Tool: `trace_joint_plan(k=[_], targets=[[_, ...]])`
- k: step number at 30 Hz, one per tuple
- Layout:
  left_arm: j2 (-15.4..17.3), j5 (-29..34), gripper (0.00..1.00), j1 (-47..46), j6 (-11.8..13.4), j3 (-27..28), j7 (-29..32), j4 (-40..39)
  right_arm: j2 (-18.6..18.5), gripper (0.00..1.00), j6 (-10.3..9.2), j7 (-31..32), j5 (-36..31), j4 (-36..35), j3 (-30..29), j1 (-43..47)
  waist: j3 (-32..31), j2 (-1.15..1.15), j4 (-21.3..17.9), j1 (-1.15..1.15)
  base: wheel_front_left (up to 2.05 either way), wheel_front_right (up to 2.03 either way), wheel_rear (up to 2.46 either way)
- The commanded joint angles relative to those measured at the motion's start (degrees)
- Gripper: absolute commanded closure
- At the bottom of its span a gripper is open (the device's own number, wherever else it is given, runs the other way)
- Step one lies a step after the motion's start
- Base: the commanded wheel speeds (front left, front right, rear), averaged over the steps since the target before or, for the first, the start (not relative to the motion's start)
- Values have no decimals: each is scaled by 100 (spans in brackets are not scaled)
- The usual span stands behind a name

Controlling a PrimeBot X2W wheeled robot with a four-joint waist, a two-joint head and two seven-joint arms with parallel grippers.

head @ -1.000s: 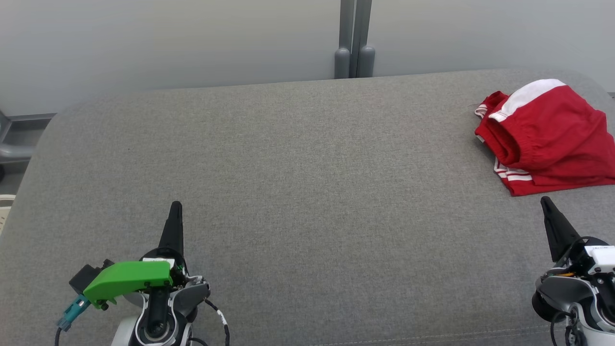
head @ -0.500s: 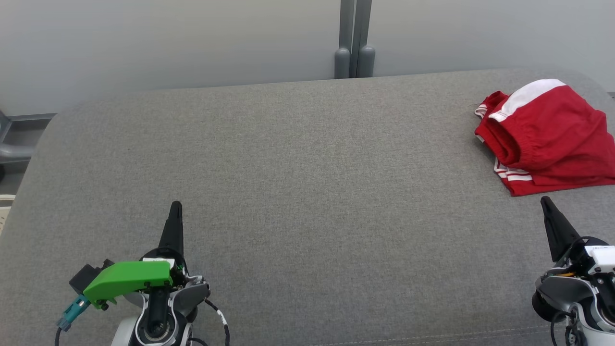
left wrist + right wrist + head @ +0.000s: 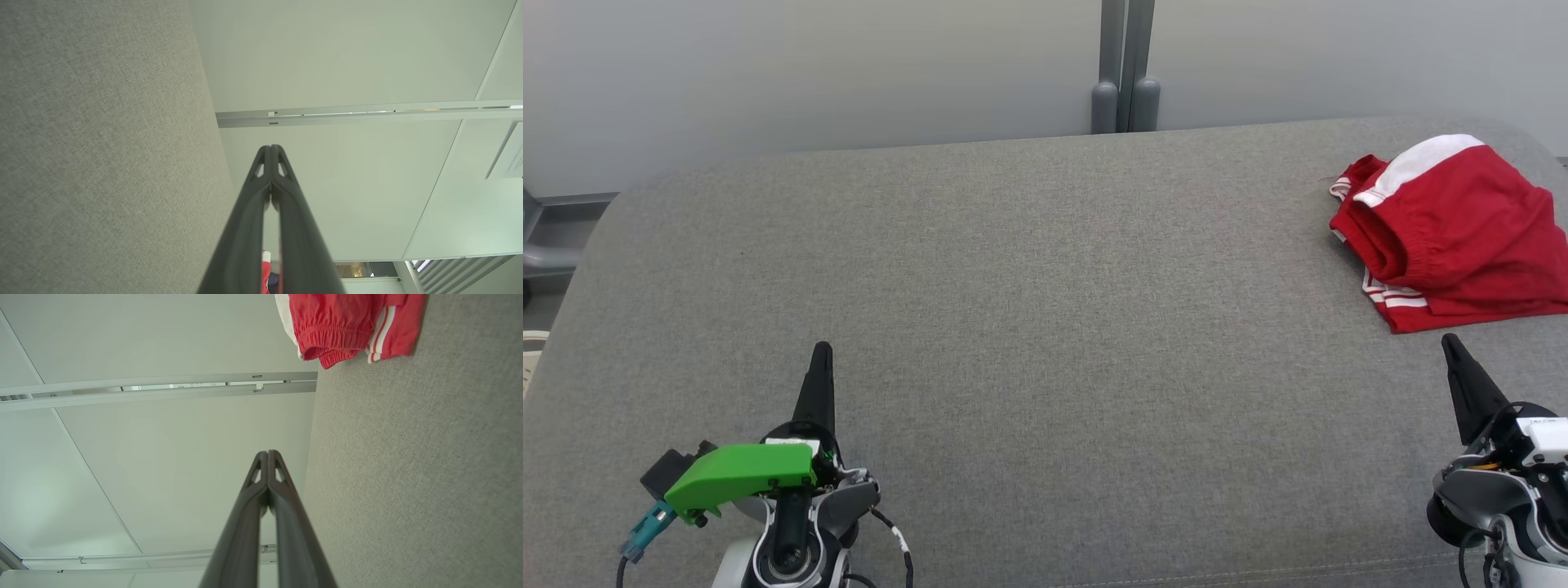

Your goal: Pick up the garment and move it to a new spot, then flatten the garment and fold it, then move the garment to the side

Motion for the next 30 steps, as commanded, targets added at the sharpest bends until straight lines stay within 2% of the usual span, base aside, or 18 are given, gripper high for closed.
trace_joint_plan(k=[1,30], targets=[[0,-51,100,-93,-33,-2,9,3,-26,100,2,-8,40,7,0,-44,0,0,0,0,0,0,0],[0,-52,100,-93,-33,-1,8,3,-28,100,2,-13,44,7,2,-43,0,0,0,0,0,0,0]])
